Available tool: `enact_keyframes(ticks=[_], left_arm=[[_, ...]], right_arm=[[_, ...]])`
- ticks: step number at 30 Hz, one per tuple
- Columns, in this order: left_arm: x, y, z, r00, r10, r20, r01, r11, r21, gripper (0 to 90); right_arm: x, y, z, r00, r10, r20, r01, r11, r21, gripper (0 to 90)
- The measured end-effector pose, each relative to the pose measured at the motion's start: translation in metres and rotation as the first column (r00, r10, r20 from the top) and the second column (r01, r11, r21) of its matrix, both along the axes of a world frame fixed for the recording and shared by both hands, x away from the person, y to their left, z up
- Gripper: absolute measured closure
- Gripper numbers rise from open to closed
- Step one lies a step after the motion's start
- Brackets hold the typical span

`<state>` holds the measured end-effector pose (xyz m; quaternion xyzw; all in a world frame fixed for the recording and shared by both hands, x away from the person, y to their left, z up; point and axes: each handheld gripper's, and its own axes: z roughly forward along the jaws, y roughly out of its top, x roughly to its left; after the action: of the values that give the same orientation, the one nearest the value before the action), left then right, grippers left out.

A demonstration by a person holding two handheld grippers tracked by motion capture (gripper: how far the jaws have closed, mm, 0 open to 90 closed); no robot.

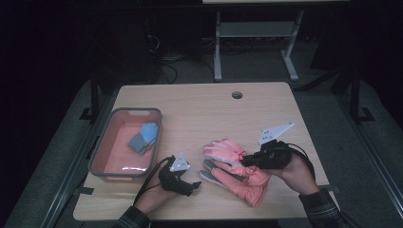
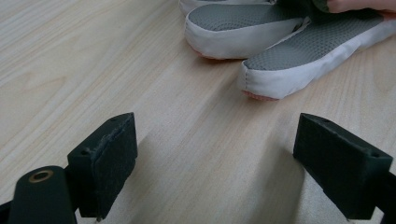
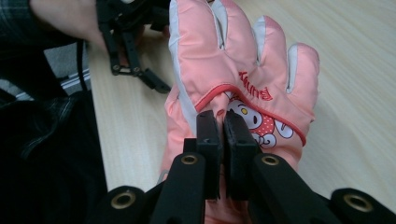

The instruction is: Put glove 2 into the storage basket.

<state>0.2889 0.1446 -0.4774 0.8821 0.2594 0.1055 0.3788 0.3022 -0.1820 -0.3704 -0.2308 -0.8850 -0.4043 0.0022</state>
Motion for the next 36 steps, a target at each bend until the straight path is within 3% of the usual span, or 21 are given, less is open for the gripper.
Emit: enact_keyframes(ticks=[12, 16, 21, 26, 30, 36], left_arm=[[0.000, 0.000, 0.000, 1.0000, -0.001, 0.002, 0.001, 1.0000, 0.000, 12.8], [0.000, 0.000, 0.000, 1.0000, -0.001, 0.003, 0.001, 1.0000, -0.001, 12.8], [0.000, 0.000, 0.000, 1.0000, -0.001, 0.003, 0.001, 1.0000, -0.001, 12.8], [0.000, 0.000, 0.000, 1.0000, -0.001, 0.003, 0.001, 1.0000, -0.001, 12.8], [0.000, 0.000, 0.000, 1.0000, -0.001, 0.001, 0.001, 1.0000, -0.001, 12.8], [0.000, -0.001, 0.000, 1.0000, -0.009, 0.001, 0.009, 1.0000, 0.000, 12.7]], right_arm=[[-0.003, 0.016, -0.019, 0.9978, 0.046, -0.047, -0.048, 0.998, -0.037, 86.3], [-0.004, 0.023, -0.027, 0.9968, 0.045, -0.066, -0.050, 0.996, -0.076, 86.3], [-0.006, 0.032, -0.038, 0.9969, 0.058, -0.054, -0.065, 0.988, -0.142, 86.4], [-0.007, 0.035, -0.048, 0.9967, 0.069, -0.043, -0.075, 0.983, -0.169, 86.5], [-0.006, 0.033, -0.046, 0.9963, 0.070, -0.051, -0.077, 0.986, -0.145, 83.5], [-0.011, 0.029, -0.030, 0.9968, 0.069, -0.041, -0.072, 0.994, -0.083, 65.2]])
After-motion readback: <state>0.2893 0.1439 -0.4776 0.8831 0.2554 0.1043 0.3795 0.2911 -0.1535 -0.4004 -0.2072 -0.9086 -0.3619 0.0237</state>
